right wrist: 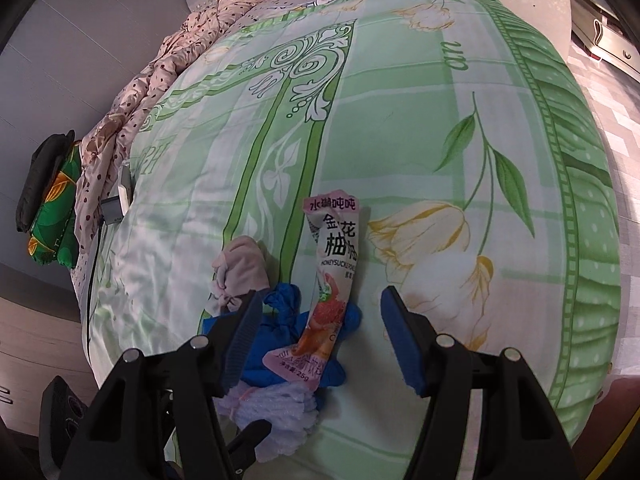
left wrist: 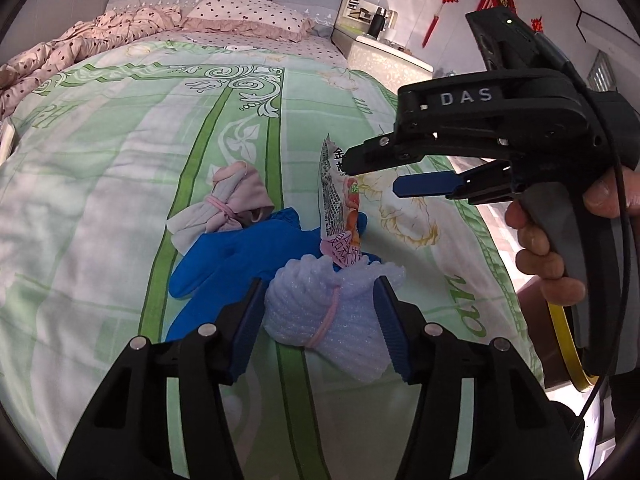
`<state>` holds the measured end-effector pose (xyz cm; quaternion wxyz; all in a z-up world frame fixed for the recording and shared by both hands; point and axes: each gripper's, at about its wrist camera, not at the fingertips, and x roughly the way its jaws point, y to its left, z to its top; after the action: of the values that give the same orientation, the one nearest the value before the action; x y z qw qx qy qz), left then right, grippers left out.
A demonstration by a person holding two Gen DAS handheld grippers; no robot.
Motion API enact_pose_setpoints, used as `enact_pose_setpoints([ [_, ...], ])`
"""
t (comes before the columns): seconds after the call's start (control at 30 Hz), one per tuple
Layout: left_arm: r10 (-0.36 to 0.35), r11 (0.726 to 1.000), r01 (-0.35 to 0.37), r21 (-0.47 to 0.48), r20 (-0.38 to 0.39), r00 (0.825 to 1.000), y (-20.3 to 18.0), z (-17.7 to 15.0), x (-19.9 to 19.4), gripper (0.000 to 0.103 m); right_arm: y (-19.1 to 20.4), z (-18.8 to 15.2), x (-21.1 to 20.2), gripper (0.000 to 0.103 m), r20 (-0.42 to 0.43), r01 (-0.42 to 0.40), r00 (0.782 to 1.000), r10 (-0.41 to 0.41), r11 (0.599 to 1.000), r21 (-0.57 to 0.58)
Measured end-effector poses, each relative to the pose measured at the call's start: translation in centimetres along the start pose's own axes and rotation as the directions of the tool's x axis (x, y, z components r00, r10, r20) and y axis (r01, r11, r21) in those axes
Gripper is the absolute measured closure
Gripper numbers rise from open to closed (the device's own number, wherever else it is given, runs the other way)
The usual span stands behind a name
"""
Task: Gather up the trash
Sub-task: 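Grasp the white mesh cloth bundle with the left tool while the right tool grasps the juice pouch, then carry the mesh bundle and juice pouch to the yellow bin and release both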
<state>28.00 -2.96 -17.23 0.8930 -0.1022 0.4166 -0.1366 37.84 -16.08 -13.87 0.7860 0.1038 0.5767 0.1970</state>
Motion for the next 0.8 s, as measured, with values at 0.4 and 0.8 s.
enact_pose_setpoints([
  [0.4,0.008,1.0,-0.008,-0.008,0.03,1.0,0.2,-0.7,-0.4,0.058,0.3,-0.1,3.2,0.082,-0.041,0.043,0.998,-0.043,0.999,-0.018],
  [0.8,0.008,1.0,-0.008,-0.003,0.058,0.998,0.1,-0.6,-2.7,0.07,1.5,-0.6,-0.3,0.091,0.06,0.043,0.997,-0.04,0.998,-0.045],
])
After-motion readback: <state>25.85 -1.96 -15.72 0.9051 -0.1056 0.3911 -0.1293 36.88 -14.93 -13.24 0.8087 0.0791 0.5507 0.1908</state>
